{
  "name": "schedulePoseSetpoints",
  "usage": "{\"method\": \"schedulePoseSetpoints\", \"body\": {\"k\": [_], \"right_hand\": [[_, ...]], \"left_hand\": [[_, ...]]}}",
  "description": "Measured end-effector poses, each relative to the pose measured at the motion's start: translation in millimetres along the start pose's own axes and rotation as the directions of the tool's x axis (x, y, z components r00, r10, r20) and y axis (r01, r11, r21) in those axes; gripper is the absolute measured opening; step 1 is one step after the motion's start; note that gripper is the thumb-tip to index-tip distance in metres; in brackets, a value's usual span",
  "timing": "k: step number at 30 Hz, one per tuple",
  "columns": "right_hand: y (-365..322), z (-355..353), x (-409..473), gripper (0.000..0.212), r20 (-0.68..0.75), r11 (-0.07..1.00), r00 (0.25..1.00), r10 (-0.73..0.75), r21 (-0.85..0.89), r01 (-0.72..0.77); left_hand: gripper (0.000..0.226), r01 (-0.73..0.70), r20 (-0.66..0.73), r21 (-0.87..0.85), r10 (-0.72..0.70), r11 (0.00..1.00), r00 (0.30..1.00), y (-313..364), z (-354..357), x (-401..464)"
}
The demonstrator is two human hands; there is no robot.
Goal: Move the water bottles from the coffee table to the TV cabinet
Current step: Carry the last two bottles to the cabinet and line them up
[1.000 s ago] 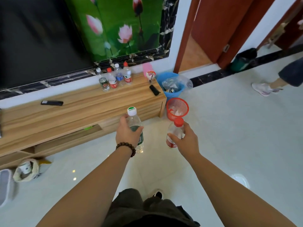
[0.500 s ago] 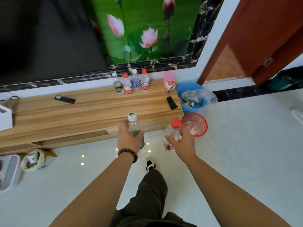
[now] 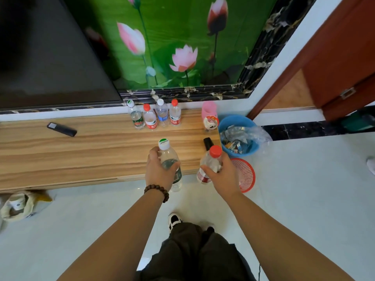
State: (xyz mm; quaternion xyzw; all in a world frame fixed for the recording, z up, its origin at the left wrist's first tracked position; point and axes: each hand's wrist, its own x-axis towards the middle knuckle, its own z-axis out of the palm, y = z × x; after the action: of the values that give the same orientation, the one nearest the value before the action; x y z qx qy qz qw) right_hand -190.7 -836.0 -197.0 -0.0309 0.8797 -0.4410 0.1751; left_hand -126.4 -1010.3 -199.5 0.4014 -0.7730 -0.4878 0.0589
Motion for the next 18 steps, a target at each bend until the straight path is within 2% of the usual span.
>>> {"method": "schedulePoseSetpoints", "body": {"k": [4,8,10,18], "right_hand": [[9.5,4.9,55.0,0.061,0.016,1.000,1.000,-0.019,0.012,0.018],[30.8,28.6,123.1,0.046,0.034,0.989,0.989,-0.145,-0.014,0.145],[45.2,45.9,155.8,0.048,0.034,0.978,0.978,-0.205,-0.039,0.207],[110.3,119.6,257.8,0.052,-0.080,0.940,0.939,-0.335,0.034,0.339]], "left_hand": [[0.070,-0.036,-0.015,-0.056,0.036,0.998,0.999,3.0,30.2,37.7],[0.067,-0.133,-0.052,-0.072,0.130,0.988,0.990,-15.9,76.7,91.0],[0.068,-0.174,-0.066,-0.075,0.169,0.982,0.983,-33.0,103.7,118.9],[0.073,-0.350,-0.096,-0.067,0.343,0.934,0.934,-101.4,183.1,225.5]]}}
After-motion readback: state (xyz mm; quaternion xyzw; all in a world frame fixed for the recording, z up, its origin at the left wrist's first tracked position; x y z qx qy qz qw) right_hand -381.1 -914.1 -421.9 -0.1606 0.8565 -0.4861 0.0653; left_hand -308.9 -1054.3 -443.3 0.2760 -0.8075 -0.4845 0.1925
